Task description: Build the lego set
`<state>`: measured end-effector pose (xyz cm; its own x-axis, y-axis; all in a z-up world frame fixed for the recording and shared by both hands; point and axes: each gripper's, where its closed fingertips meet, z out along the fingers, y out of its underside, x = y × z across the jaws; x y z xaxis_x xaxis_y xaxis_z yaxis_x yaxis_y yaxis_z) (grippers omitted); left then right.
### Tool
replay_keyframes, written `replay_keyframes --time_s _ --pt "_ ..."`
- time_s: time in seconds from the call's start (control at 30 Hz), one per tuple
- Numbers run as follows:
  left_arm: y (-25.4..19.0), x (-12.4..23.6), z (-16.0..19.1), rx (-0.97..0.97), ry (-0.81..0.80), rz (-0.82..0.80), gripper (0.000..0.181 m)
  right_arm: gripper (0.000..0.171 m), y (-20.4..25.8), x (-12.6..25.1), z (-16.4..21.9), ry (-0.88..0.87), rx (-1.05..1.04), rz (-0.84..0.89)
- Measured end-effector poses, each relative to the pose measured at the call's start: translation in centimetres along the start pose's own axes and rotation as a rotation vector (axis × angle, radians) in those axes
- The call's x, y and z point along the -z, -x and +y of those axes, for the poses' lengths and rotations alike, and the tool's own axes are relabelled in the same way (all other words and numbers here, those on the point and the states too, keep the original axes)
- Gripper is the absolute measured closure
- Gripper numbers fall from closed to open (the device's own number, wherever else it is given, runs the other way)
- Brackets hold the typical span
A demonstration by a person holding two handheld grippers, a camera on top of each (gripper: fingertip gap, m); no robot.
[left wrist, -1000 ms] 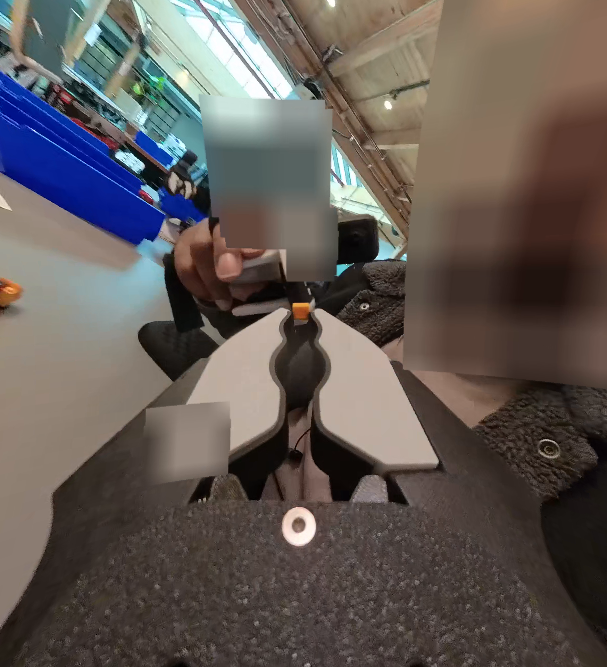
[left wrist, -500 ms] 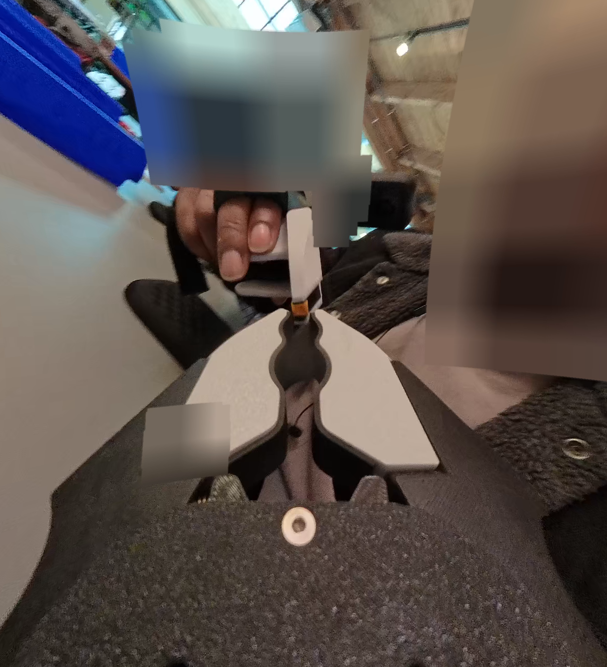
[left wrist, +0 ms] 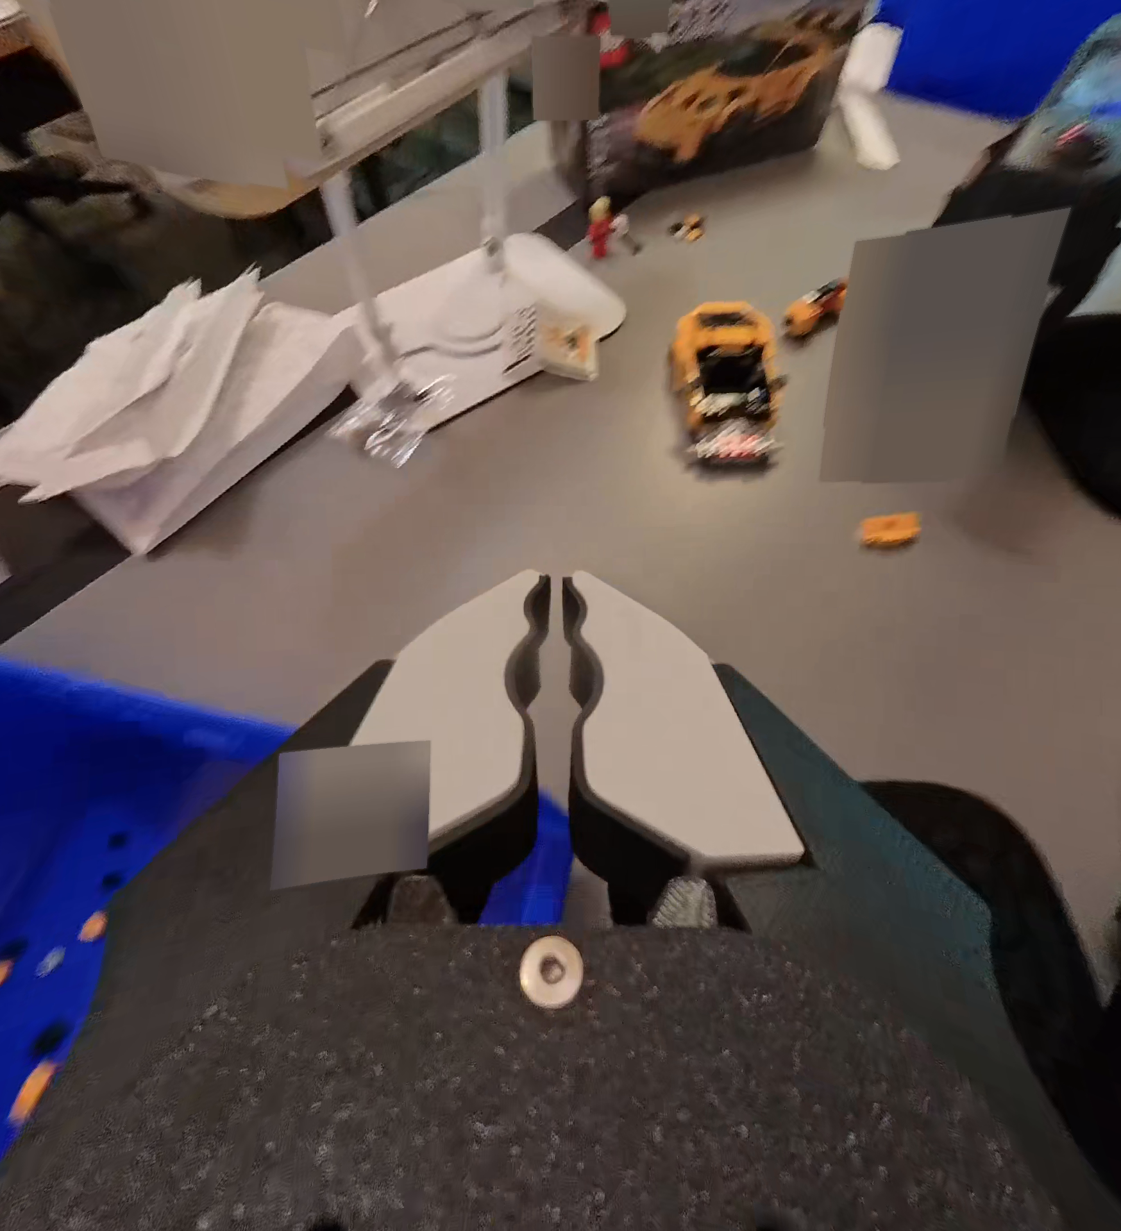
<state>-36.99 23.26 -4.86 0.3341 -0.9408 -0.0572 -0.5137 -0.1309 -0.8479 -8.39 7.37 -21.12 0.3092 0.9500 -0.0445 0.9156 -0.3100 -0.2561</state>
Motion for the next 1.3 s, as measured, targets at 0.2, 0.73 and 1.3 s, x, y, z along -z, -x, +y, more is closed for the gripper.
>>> replay_keyframes --time_s 0.2,0.73,1.3 --pt "3.5 1.4 4.0 -0.017 0.172 -0.126 0.175 0.141 0.7 0.0 -0.4 0.035 0.037 -0.025" --pt "7.5 2.1 9.0 -0.011 0.363 -0.215 0.176 0.103 0.8 0.2 -1.6 -0.082 -0.047 -0.018" --pt "10.6 3.4 18.2 -0.103 0.897 -0.022 0.166 0.123 -4.0 6.4 -3.7 -0.701 -0.322 0.357"
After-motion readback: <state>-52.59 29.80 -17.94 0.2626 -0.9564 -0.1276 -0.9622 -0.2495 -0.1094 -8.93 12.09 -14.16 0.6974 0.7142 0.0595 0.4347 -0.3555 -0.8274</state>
